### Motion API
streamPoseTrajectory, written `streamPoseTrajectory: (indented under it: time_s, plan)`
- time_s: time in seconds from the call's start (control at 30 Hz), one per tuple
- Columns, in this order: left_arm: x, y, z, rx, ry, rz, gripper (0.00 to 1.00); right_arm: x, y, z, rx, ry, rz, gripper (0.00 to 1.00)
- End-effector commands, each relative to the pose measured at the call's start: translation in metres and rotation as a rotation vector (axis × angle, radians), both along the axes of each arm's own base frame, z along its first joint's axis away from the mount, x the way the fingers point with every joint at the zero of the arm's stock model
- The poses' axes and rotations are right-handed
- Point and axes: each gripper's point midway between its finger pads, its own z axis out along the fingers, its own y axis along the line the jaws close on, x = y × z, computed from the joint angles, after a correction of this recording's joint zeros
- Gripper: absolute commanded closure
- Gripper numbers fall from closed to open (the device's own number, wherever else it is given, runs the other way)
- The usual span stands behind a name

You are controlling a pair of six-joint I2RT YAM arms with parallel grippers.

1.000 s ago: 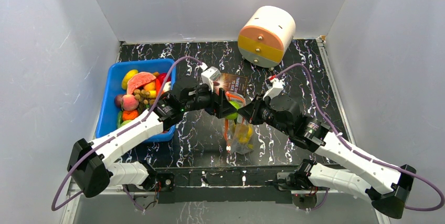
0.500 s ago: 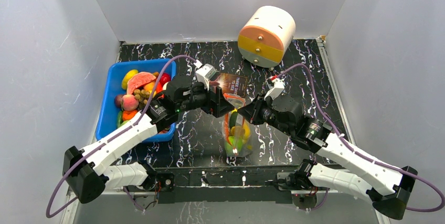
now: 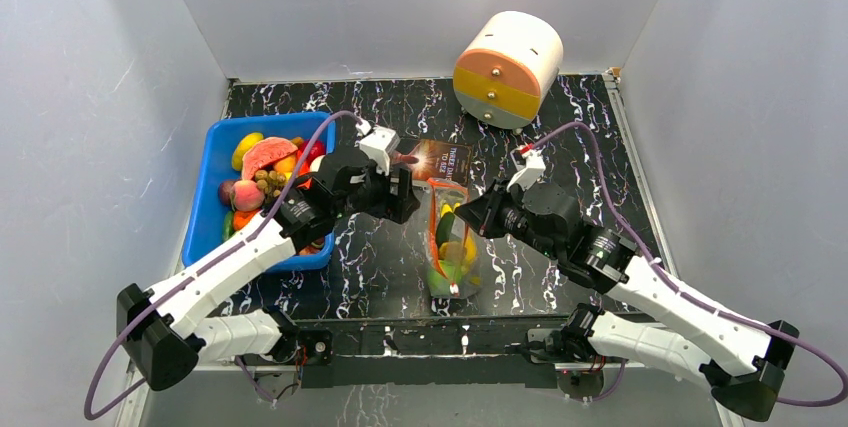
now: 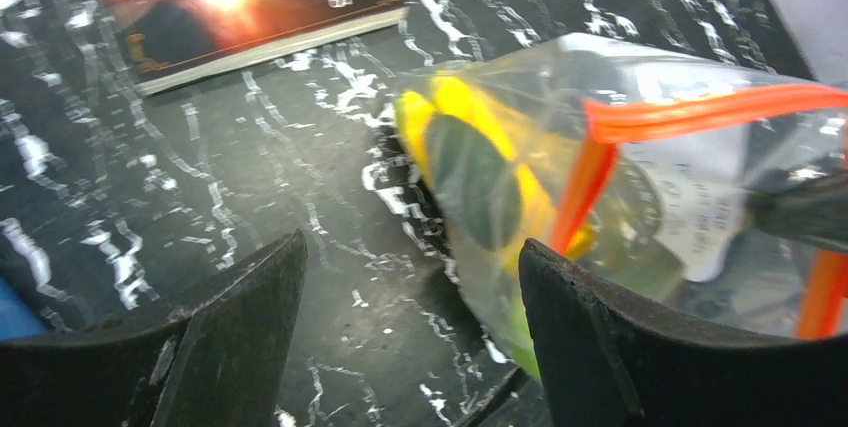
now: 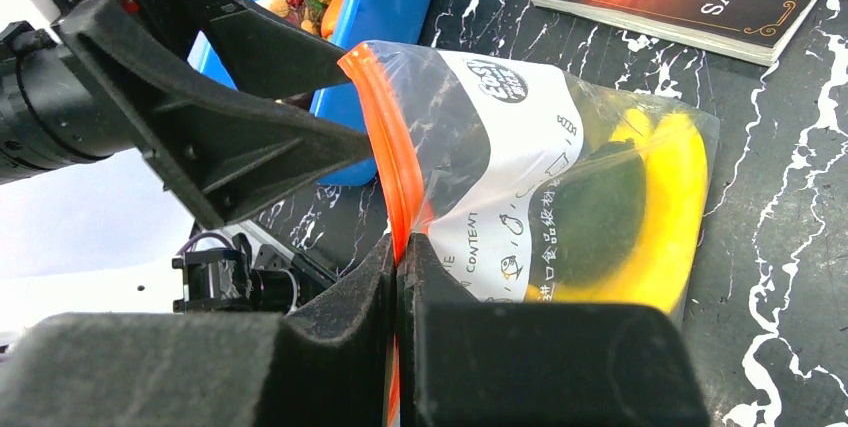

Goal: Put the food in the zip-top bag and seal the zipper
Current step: Place the fake fruit in the zipper food storage bag, then pick up the fake vegetable from the bin.

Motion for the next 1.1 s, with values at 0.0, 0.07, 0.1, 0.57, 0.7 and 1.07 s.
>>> streamPoseTrajectory:
  time_s: [0.0,0.07,0.1,0.57,0.7,1.07]
  plan:
    - [0.022,0.047,0.019,0.13,-0.137,0.19,0.23,0.003,-0.004,0.045,0.105,-0.097,-0.023,1.0]
    - [0.03,0.064,0.02,0.199,-0.158,0.257,0.22,0.003,-0.005,0.045,0.102,-0.097,-0.024,1.0]
    - [0.034,0.073,0.023,0.224,-0.168,0.291,0.21,0.003,-0.005,0.045,0.099,-0.097,-0.023,1.0]
    - [0.076,0.167,0.013,0.285,-0.077,0.556,0.26,0.0,-0.009,0.045,0.094,-0.113,-0.019,1.0]
    - [0.081,0.185,-0.001,0.267,-0.038,0.61,0.29,-0.002,-0.012,0.046,0.095,-0.116,-0.019,1.0]
    - [0.081,0.218,-0.06,0.211,0.132,0.692,0.32,-0.004,-0.018,0.043,0.094,-0.122,-0.03,1.0]
